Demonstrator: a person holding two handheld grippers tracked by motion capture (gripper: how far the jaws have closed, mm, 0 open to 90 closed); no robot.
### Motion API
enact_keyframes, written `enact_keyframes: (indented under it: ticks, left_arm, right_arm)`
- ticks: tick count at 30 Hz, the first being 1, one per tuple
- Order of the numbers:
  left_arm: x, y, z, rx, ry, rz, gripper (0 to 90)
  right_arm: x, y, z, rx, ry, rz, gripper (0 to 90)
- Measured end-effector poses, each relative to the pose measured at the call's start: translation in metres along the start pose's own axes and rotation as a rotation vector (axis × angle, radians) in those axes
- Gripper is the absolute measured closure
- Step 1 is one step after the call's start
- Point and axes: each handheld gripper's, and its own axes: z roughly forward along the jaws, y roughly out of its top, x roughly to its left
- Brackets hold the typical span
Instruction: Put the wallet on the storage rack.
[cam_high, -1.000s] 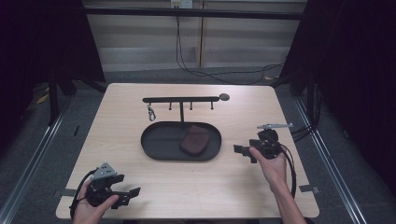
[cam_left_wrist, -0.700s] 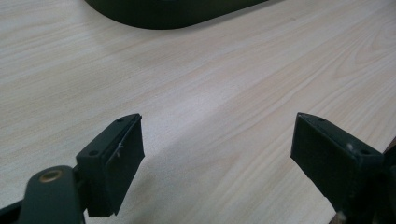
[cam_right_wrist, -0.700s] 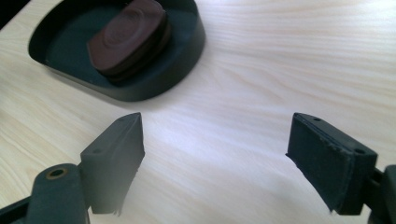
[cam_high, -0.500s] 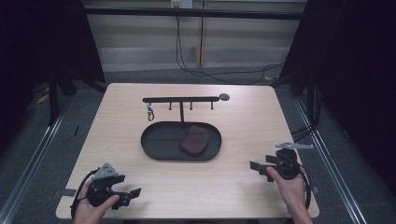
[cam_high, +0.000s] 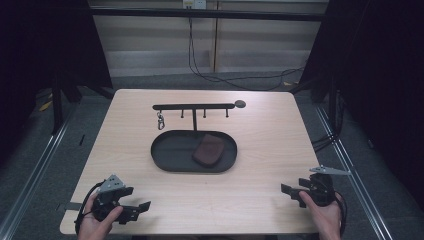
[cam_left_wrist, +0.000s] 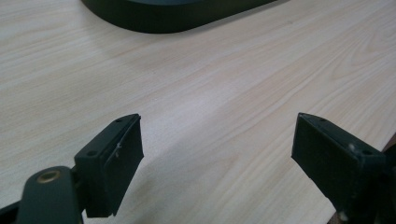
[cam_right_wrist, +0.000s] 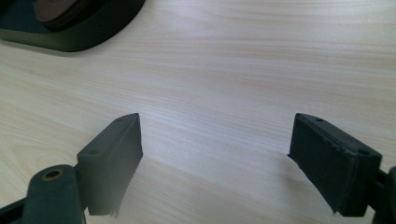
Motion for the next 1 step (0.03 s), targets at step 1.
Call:
enact_keyframes:
  ticks: [1]
  left_arm:
    - [0.0004, -0.0001, 0.0005, 0.004, -0.001, 0.0, 16.3]
  right_arm:
    - [0.0001, 0.0002, 0.0006, 0.001, 0.002, -0.001, 16.7]
